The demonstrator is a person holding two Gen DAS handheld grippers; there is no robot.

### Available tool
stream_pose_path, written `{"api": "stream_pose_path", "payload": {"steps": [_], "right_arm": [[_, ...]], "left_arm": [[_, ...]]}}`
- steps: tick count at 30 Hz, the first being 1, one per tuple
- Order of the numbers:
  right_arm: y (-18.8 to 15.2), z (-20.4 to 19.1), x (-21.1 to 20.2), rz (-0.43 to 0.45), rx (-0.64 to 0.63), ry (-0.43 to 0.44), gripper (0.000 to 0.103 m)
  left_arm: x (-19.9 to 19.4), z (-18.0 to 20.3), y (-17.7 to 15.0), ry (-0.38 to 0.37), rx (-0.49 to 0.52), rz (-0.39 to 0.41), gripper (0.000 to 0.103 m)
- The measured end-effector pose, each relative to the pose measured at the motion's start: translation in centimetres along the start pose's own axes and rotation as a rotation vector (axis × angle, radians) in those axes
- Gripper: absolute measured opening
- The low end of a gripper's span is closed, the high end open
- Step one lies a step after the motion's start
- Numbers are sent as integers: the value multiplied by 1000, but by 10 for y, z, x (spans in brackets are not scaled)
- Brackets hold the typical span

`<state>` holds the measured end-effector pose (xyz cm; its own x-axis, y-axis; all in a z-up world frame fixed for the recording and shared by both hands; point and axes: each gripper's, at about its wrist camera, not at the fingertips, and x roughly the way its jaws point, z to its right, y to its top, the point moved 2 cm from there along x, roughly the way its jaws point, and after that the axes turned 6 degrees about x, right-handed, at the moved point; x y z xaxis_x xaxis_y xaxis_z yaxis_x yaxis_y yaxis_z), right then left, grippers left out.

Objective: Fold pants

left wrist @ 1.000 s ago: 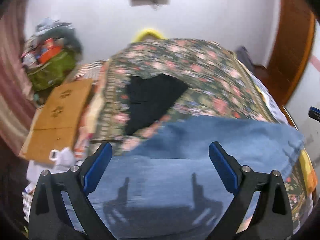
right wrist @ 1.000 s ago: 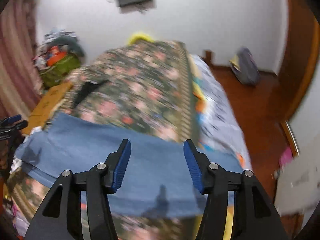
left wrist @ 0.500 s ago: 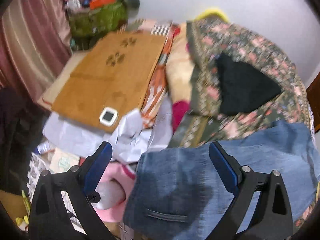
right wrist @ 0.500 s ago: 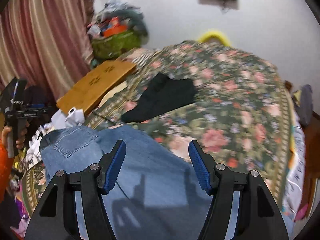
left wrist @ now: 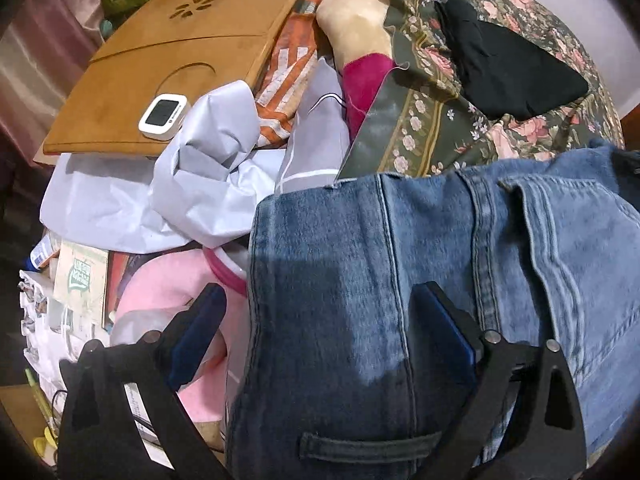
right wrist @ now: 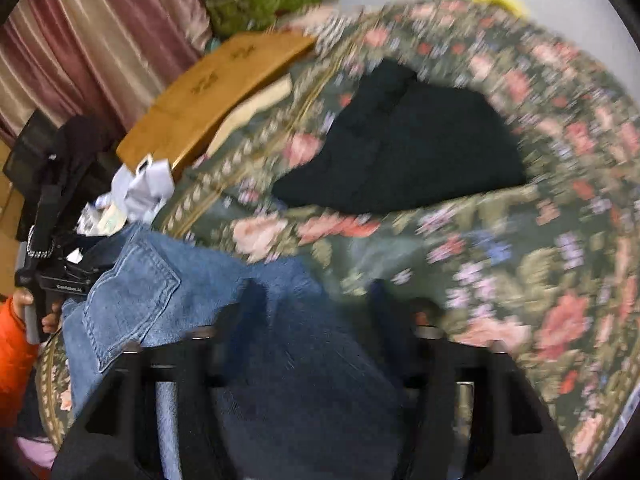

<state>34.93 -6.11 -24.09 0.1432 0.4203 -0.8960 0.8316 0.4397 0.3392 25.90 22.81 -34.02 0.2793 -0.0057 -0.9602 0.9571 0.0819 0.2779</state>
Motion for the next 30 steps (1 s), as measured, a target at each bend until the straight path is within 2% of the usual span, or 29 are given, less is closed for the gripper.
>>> {"api": "stream_pose_path", "payload": {"steps": [2, 3, 5, 9, 11, 13, 14, 17, 19, 20, 21, 23, 24, 27, 30], "right_arm": [[-5, -1, 4, 17, -30, -27, 22], [-7, -1, 2, 37, -36, -42, 13], [-6, 1, -4, 72, -42, -52, 8], [-2, -3, -6, 124, -75, -153, 7], [-1, -8, -11, 148, -100, -194, 7], [-2, -11, -21, 188, -91, -221, 9], [-3, -12, -29, 197, -75, -214, 11], [-13, -20, -51, 209, -35, -175, 17], [-24, -29, -64, 217, -33, -142, 20], [-30, -33, -68, 220, -35, -138, 26], [-37, -37, -74, 236, -41, -144, 37], [-49, -46, -81, 273, -56, -173, 52], [-56, -49, -86, 293, -64, -194, 55], [-73, -56, -98, 310, -78, -216, 58], [-93, -60, -107, 301, -71, -185, 58]], "left_arm": [[-1, -4, -7, -12, -21, 7, 98], [-1, -4, -9, -17, -28, 13, 98], [-1, -6, -13, -19, -36, 26, 98], [-10, -10, -12, 56, -42, 51, 96], [-23, -12, -14, 76, -49, 69, 87], [-39, -14, -17, 155, -36, 89, 84], [-50, -17, -21, 171, -37, 115, 84], [-75, -28, -35, 119, -83, 151, 84], [-81, -35, -45, 74, -120, 146, 84], [-81, -37, -49, 49, -134, 136, 84], [-80, -36, -53, 20, -147, 122, 84], [-74, -33, -62, -37, -162, 81, 84], [-71, -29, -66, -58, -162, 64, 84], [-64, -23, -73, -93, -196, 49, 85], [-56, -18, -72, -249, -254, 19, 85]]}}
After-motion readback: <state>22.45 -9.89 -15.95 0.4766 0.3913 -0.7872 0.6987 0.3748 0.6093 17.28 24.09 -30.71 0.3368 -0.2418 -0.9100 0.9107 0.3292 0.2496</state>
